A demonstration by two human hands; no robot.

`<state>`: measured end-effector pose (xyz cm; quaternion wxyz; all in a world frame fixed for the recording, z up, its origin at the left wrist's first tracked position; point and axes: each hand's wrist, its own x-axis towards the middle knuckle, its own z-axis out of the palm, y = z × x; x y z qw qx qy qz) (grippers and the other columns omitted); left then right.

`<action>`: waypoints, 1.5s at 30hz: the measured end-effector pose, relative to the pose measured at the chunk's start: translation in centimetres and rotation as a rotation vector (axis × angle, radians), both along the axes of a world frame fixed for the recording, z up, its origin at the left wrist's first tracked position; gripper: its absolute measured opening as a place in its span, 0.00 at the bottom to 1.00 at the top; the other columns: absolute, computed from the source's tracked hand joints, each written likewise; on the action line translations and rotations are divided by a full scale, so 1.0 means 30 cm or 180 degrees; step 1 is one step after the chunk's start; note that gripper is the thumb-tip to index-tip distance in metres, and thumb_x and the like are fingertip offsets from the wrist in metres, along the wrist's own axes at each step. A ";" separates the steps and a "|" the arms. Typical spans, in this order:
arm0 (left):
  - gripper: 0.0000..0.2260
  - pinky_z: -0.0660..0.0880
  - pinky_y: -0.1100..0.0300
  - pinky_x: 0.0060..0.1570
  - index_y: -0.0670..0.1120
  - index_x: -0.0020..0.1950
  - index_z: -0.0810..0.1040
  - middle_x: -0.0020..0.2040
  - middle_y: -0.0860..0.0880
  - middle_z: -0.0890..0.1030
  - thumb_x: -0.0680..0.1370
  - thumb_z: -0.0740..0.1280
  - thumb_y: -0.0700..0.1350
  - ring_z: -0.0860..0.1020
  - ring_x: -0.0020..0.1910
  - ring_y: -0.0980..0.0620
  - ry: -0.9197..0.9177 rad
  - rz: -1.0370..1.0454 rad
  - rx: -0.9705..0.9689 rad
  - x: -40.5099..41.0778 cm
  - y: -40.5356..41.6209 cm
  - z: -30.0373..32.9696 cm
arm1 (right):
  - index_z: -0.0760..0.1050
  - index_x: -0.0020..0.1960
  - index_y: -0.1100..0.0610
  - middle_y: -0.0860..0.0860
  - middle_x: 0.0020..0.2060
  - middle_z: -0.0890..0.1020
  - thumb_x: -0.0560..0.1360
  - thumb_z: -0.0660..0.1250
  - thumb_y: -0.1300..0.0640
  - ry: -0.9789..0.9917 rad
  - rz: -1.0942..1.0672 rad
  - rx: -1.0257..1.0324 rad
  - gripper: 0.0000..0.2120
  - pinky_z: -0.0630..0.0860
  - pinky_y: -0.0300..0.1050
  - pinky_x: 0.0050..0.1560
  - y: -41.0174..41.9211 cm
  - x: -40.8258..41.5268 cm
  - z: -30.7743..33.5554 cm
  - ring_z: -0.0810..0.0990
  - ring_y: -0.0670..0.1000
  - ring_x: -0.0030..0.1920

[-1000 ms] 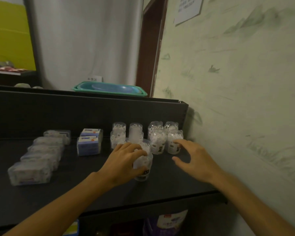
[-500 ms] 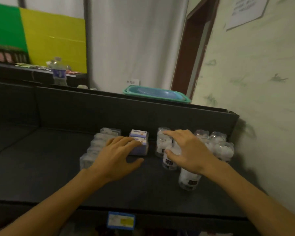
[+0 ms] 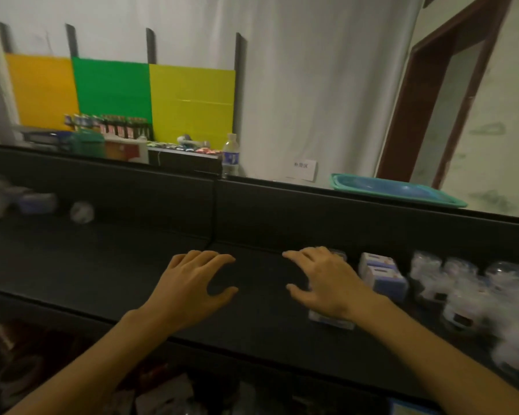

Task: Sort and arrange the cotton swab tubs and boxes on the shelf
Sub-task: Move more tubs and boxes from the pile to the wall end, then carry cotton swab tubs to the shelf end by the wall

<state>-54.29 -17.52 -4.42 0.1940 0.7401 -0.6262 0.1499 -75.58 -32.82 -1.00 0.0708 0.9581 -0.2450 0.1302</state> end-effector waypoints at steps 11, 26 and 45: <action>0.29 0.58 0.57 0.67 0.61 0.71 0.62 0.70 0.58 0.67 0.72 0.54 0.70 0.64 0.69 0.56 0.0282 0.0768 0.0247 0.555 0.477 -0.049 | 0.56 0.75 0.48 0.52 0.68 0.69 0.76 0.61 0.41 0.0128 0.0606 0.0229 0.31 0.68 0.50 0.65 0.311 0.737 -0.062 0.67 0.53 0.67; 0.25 0.60 0.55 0.67 0.60 0.71 0.62 0.69 0.58 0.67 0.75 0.60 0.64 0.64 0.69 0.55 0.0392 0.1694 0.0348 1.157 0.753 -0.119 | 0.57 0.74 0.47 0.52 0.67 0.70 0.75 0.64 0.42 0.0367 0.1118 0.0545 0.31 0.71 0.52 0.63 0.385 1.525 -0.110 0.70 0.53 0.65; 0.26 0.61 0.53 0.67 0.58 0.70 0.64 0.70 0.55 0.68 0.74 0.62 0.63 0.65 0.69 0.53 0.0417 0.2087 0.0263 2.031 0.778 -0.082 | 0.59 0.73 0.44 0.48 0.70 0.67 0.75 0.65 0.43 0.0246 0.1465 0.0879 0.29 0.69 0.48 0.66 0.387 2.368 -0.085 0.68 0.50 0.68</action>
